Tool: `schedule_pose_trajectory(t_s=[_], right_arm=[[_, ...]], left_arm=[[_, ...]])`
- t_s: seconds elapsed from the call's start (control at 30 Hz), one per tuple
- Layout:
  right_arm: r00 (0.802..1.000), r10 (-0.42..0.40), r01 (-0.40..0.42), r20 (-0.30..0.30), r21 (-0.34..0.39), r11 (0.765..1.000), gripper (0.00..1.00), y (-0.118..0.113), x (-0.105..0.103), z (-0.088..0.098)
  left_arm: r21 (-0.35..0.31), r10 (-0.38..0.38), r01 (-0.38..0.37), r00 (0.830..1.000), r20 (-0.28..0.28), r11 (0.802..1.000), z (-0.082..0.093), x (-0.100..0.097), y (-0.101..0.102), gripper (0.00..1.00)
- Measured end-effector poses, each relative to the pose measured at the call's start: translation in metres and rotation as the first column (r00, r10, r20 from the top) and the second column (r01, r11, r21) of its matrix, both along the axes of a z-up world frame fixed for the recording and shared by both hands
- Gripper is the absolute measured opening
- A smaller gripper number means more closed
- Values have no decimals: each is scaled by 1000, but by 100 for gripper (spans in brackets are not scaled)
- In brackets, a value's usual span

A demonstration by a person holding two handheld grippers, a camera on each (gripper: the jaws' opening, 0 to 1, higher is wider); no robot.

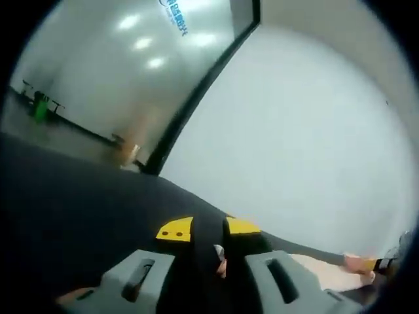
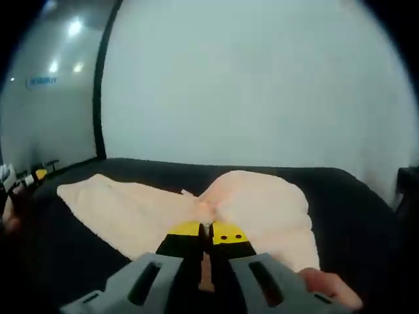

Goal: Fold the towel on the table until its edges align and the towel forms a compact rectangular stack.

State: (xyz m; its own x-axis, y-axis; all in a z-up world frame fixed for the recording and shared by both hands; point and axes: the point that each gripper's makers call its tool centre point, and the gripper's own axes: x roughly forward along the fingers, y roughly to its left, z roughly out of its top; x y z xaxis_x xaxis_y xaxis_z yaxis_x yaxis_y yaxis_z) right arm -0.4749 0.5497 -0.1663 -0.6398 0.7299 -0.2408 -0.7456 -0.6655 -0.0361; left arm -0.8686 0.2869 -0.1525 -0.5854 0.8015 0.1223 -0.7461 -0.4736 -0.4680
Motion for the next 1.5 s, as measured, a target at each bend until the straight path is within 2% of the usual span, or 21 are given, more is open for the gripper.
schedule_pose_trajectory(t_s=[0.2, 0.37, 0.47, 0.5, 0.57, 0.63, 0.7, 0.73, 0.8, 0.87, 0.9, 0.97, 1.03, 1.1, 1.13, 1.2, 1.27, 1.3, 1.33, 1.43, 1.5], right_arm=[[991, 64, -74, 116, 82, 994, 1, -18, -25, -3], [985, 80, -92, 150, 75, 993, 2, -30, -32, -14], [949, 161, -197, 272, 109, 974, 20, -32, -40, -27], [943, 189, -221, 276, 92, 971, 29, -38, -42, -29], [930, 296, -307, 219, 19, 952, 34, -58, -44, -26], [941, 333, -332, 59, -35, 943, 32, -69, -30, -3], [952, 288, -292, -102, -27, 956, 27, -46, -7, 31], [965, 221, -225, -142, -10, 974, 24, -30, 16, 44], [987, 122, -116, -102, 66, 991, 20, 21, 47, 51], [993, 95, -96, -75, -11, 995, 19, 38, 52, 34], [981, 172, -178, -94, -58, 982, 19, 29, 38, 27], [945, 310, -311, -101, 0, 950, 20, 1, 14, 31], [896, 443, -445, 45, 96, 890, 20, -34, -8, 19], [859, 443, -496, 256, 208, 843, 21, -47, -17, 1], [848, 436, -507, 301, 224, 832, 22, -50, -23, -7], [853, 407, -483, 326, 197, 853, 16, -42, -28, -18], [842, 400, -490, 363, 201, 848, 0, -36, -27, -20], [831, 387, -495, 399, 213, 842, 0, -34, -21, -18], [812, 410, -528, 415, 222, 820, 0, -39, -16, -14], [790, 476, -583, 386, 234, 778, 0, -60, -1, 8], [750, 496, -619, 437, 201, 759, 0, -66, 4, 0]], left_arm=[[-3, -1, 1, 1000, 1, 1000, 0, -7, 0, 21], [-15, -2, 2, 1000, -4, 1000, -1, -7, 1, 21], [-33, -5, 5, 1000, -10, 999, -3, -7, 1, 21], [-45, -9, 9, 1000, -14, 999, -4, -4, 2, 22], [-64, -19, 18, 1000, -18, 998, -5, -2, 6, 22], [-73, -18, 16, 1000, -24, 997, -6, 1, 4, 22], [-78, -16, 14, 1000, -23, 997, -7, 1, 3, 22], [-81, -15, 13, 1000, -23, 997, -7, 1, 3, 22], [-93, -12, 9, 1000, -28, 996, -8, 1, 5, 22], [-113, -8, 3, 999, -40, 994, -9, 4, 4, 22], [-129, -6, -1, 999, -49, 992, -10, 2, 10, 22], [-142, 0, -8, 998, -57, 990, -11, 0, 10, 22], [-150, 4, -13, 998, -62, 989, -12, -1, 9, 22], [-161, 9, -20, 998, -65, 987, -13, -2, 8, 22], [-165, 11, -22, 998, -68, 986, -13, -2, 8, 22], [-180, 11, -24, 997, -75, 983, -15, -1, 9, 22], [-194, 14, -30, 997, -79, 981, -16, -3, 11, 22], [-198, 15, -32, 996, -83, 980, -17, -3, 12, 22], [-201, 16, -32, 996, -84, 979, -17, -3, 12, 22], [-197, 19, -35, 996, -85, 980, -16, -4, 11, 22], [-185, 25, -40, 996, -86, 982, -14, -5, 10, 22]])
